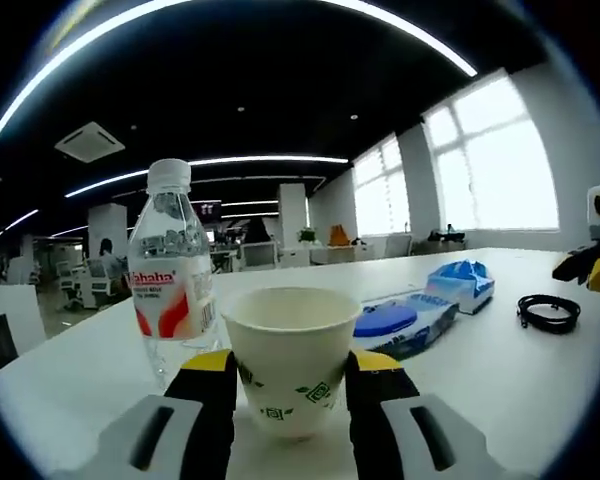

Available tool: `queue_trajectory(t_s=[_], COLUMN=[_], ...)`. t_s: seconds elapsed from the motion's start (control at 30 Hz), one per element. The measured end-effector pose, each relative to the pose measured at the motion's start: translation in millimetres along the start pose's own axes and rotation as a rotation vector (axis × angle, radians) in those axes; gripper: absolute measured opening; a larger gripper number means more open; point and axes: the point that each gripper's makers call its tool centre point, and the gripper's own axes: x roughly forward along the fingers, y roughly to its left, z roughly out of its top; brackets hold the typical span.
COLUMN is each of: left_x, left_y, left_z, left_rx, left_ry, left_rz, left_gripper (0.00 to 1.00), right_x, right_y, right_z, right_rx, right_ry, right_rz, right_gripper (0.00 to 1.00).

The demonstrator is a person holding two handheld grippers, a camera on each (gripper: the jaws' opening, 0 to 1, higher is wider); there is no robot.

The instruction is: Arrange the tabletop items into an orderly group along one side of the table until the central work area is clear of visible clutter.

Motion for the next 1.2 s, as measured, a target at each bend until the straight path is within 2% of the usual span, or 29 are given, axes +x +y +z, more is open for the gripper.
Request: queue_trajectory(t_s=[0.3,0.53,0.67,0.77,0.93,1.2], left_x=[-1.5,-3.5,-5.2,-5.2,-3.2,0.6], left_y=[-1.6,-5.0,-5.4,-7.2,-9.8,-9.3], left_z=[2.8,-0.7,3.3,14.2,23.6,24.6], left_rx=[-0.009,-0.012,-0.023,-0.023,-0.016,-0.027], left_ry=[-0.006,0.021,0.014,-0.006,-0.022,-0.021], left_rz=[-0.002,-0.006,-0.004,-0.005,-0.001,0.018], left_gripper=[0.43,0.44,0.45,0.46,0.46,0.45], right_x=[-0.9,-1.7,-1.5,-1.9,-2.6,-3.0], right_y=[1.4,2.5,3.4,2.7,1.6,1.1], right_z=[1.3,3.6,4.2,5.0,6.3,7.7], right_rx=[0.0,-0.005,-0.008,-0.008,-0.009,-0.009], right_ry=[-0.006,-0.011,-0.011,-0.014,-0.017,-0.022], right_rz=[0.004,0.008,0.011,0.011,0.01,0.01], right_gripper=[0.35,0.36,0.36,0.36,0.36,0.36])
